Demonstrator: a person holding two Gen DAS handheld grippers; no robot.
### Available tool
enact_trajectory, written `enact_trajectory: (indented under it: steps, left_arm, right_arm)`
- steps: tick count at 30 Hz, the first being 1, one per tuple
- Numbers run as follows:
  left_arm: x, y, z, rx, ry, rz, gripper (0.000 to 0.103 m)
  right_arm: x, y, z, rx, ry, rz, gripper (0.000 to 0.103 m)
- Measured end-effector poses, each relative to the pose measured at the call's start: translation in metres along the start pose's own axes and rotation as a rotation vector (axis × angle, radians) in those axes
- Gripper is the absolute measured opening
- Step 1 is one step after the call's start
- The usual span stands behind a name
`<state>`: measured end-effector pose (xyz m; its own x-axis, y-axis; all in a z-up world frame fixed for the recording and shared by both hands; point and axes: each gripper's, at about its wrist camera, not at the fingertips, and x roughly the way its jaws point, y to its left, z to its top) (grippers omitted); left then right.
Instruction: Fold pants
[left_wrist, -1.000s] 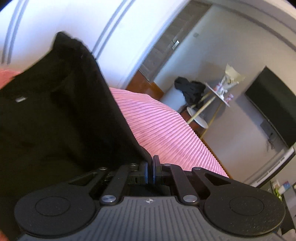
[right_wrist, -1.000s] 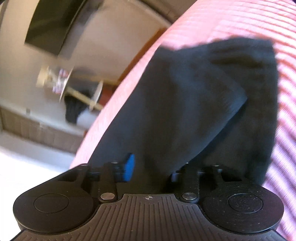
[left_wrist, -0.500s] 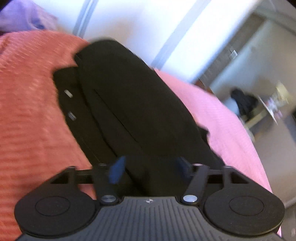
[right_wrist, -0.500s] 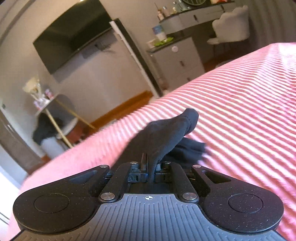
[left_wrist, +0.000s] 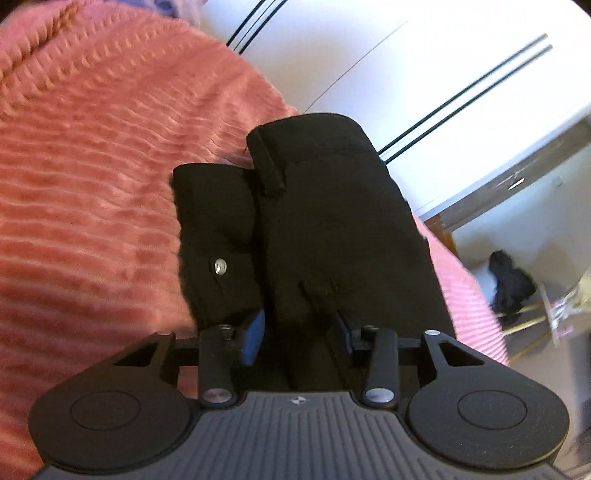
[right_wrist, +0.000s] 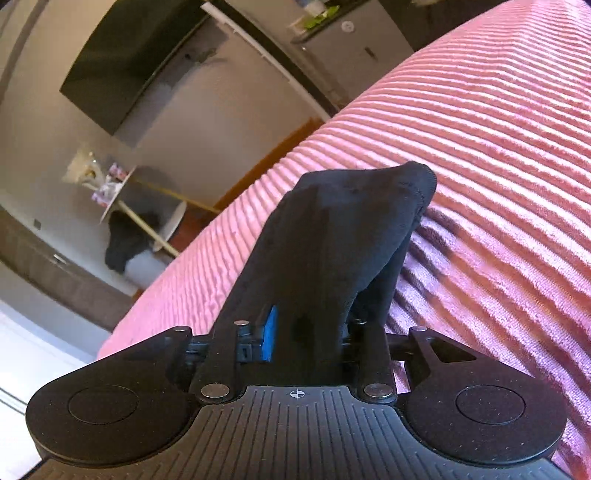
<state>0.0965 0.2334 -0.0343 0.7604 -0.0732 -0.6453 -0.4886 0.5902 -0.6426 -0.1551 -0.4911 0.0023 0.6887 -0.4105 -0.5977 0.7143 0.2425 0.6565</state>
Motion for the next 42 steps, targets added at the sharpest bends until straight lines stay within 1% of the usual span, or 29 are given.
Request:
enact_trajectory:
  steps: [3, 7, 8, 9, 10, 11, 12, 14, 15, 17, 18, 19, 21, 22, 23, 24, 25, 26, 27, 28, 30, 31, 32, 34, 35, 36, 38, 40, 42]
  left_arm:
    - [0.012, 0.006, 0.014, -0.007, 0.023, -0.012, 0.039]
    - [0.023, 0.000, 0.021, 0.049, 0.016, 0.006, 0.040]
    - [0.023, -0.002, 0.023, 0.044, 0.016, 0.004, 0.032]
    - [0.021, -0.005, 0.023, 0.042, 0.019, 0.008, 0.025]
    - [0.019, -0.008, 0.026, 0.040, 0.024, 0.021, 0.016]
    - [0.017, -0.010, 0.028, 0.034, 0.030, 0.023, 0.013]
    - [0.012, -0.013, 0.034, 0.026, 0.030, 0.010, 0.012]
    - [-0.002, -0.016, 0.044, 0.001, 0.020, -0.065, 0.008]
    - [-0.017, -0.020, 0.048, 0.000, -0.001, -0.139, 0.008]
    - [-0.051, -0.030, 0.048, 0.050, -0.068, -0.248, 0.006]
    - [-0.062, -0.033, 0.046, 0.076, -0.095, -0.274, 0.006]
    - [-0.074, -0.033, 0.042, 0.105, -0.117, -0.288, 0.006]
    - [-0.081, -0.022, 0.031, 0.148, -0.121, -0.247, 0.006]
    - [-0.079, -0.015, 0.025, 0.172, -0.113, -0.194, 0.006]
    - [-0.071, -0.008, 0.021, 0.193, -0.096, -0.125, 0.006]
    - [-0.059, 0.001, 0.016, 0.207, -0.065, -0.042, 0.006]
    - [-0.045, 0.008, 0.011, 0.216, -0.026, 0.024, 0.007]
    - [-0.034, 0.016, 0.007, 0.208, 0.008, 0.082, 0.008]
    - [-0.030, 0.021, 0.003, 0.197, 0.018, 0.117, 0.008]
    - [-0.031, 0.023, -0.001, 0.201, 0.005, 0.133, 0.016]
    - [-0.039, 0.019, -0.004, 0.210, -0.045, 0.177, 0.035]
    - [-0.045, 0.015, -0.006, 0.218, -0.079, 0.206, 0.048]
    - [-0.053, 0.011, -0.007, 0.229, -0.114, 0.231, 0.055]
    - [-0.064, -0.009, -0.010, 0.325, -0.194, 0.265, 0.059]
    - [-0.067, -0.020, -0.014, 0.383, -0.228, 0.272, 0.061]
    - [-0.069, -0.037, -0.025, 0.468, -0.263, 0.265, 0.063]
    - [-0.065, -0.065, -0.046, 0.613, -0.272, 0.197, 0.068]
    - [-0.056, -0.094, -0.074, 0.737, -0.238, 0.103, 0.075]
    - [-0.038, -0.121, -0.102, 0.815, -0.179, 0.034, 0.082]
  right_arm:
    - [0.000, 0.001, 0.000, -0.009, -0.004, 0.002, 0.030]
    - [0.003, 0.003, -0.004, -0.008, 0.015, 0.008, 0.040]
    - [0.005, 0.005, -0.004, -0.019, 0.025, -0.001, 0.041]
    - [0.006, 0.009, -0.004, -0.041, 0.035, -0.024, 0.035]
    - [0.009, 0.016, -0.002, -0.087, 0.050, -0.070, 0.016]
    - [0.011, 0.023, 0.001, -0.134, 0.061, -0.107, 0.005]
    - [0.012, 0.031, 0.005, -0.173, 0.070, -0.117, 0.005]
    - [0.005, 0.048, 0.019, -0.220, 0.067, -0.059, 0.005]
    - [-0.004, 0.057, 0.026, -0.227, 0.041, -0.003, 0.005]
    - [-0.024, 0.071, 0.039, -0.238, -0.048, 0.101, 0.005]
    - [-0.037, 0.074, 0.044, -0.243, -0.107, 0.180, 0.005]
    - [-0.045, 0.075, 0.047, -0.253, -0.143, 0.216, 0.005]
    - [-0.052, 0.071, 0.047, -0.305, -0.167, 0.222, 0.005]
    - [-0.049, 0.063, 0.044, -0.344, -0.153, 0.195, 0.007]
    - [-0.042, 0.055, 0.039, -0.373, -0.127, 0.133, 0.007]
    - [-0.030, 0.045, 0.034, -0.397, -0.085, 0.050, 0.013]
    - [-0.018, 0.035, 0.030, -0.411, -0.039, -0.039, 0.027]
    - [-0.007, 0.024, 0.028, -0.404, 0.014, -0.130, 0.035]
    - [-0.001, 0.013, 0.026, -0.379, 0.054, -0.174, 0.040]
    - [-0.004, 0.003, 0.024, -0.349, 0.047, -0.175, 0.036]
    - [-0.015, -0.001, 0.025, -0.324, 0.004, -0.200, 0.045]
    - [-0.023, -0.001, 0.028, -0.317, -0.030, -0.233, 0.047]
    - [-0.030, 0.000, 0.030, -0.308, -0.070, -0.265, 0.048]
    - [-0.045, 0.008, 0.030, -0.312, -0.159, -0.304, 0.050]
    - [-0.052, 0.015, 0.024, -0.331, -0.190, -0.295, 0.050]
    - [-0.056, 0.025, 0.017, -0.364, -0.215, -0.278, 0.050]
    - [-0.055, 0.049, -0.002, -0.459, -0.218, -0.214, 0.049]
    - [-0.041, 0.078, -0.030, -0.575, -0.143, -0.127, 0.049]
    - [-0.025, 0.097, -0.056, -0.655, -0.058, -0.069, 0.047]
